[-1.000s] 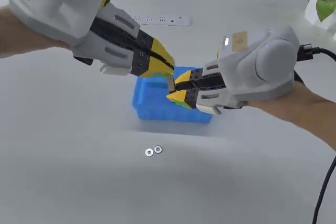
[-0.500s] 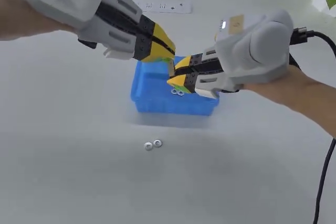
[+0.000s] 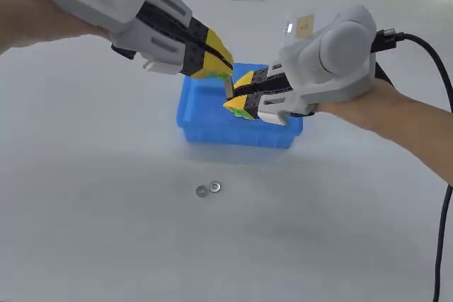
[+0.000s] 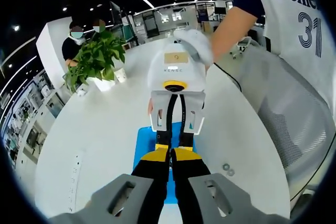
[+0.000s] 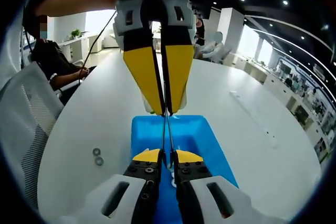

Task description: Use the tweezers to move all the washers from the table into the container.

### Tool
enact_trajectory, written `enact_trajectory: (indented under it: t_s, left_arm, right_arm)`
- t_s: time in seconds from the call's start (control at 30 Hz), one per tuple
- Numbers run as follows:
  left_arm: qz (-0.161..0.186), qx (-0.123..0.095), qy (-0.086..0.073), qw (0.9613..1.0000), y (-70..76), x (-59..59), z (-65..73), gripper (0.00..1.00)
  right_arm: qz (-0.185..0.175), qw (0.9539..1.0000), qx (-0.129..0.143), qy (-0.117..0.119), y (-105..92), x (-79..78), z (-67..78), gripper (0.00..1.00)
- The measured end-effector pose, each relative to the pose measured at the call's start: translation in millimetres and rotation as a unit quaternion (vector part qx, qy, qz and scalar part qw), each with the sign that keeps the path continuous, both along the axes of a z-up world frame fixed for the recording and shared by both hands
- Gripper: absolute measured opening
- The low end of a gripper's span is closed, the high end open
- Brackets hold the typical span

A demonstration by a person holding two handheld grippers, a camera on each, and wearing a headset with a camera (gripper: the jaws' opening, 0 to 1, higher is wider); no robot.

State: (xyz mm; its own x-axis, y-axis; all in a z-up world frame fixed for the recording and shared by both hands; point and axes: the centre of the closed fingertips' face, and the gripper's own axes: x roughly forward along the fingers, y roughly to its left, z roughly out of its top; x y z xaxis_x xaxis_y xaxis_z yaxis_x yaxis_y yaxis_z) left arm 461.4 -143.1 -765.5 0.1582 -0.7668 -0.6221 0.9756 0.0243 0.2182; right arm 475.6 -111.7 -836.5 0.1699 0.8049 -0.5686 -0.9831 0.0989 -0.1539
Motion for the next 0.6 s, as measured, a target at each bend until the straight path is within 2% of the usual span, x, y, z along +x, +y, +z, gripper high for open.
enact_trajectory:
  t_s: [0.33, 0.6]
  left_arm:
    - [0.008, 0.003, 0.015, 0.9998, 2.7, 7.7, -10.9, 0.05]
    - [0.006, 0.007, 0.021, 0.9997, 2.3, 7.9, -15.2, 0.05]
  right_arm:
    - [-0.006, 0.9999, -0.001, 0.012, 0.5, 3.5, -10.3, 0.10]
    - [-0.013, 0.9997, 0.000, 0.021, -0.7, 2.7, -15.1, 0.10]
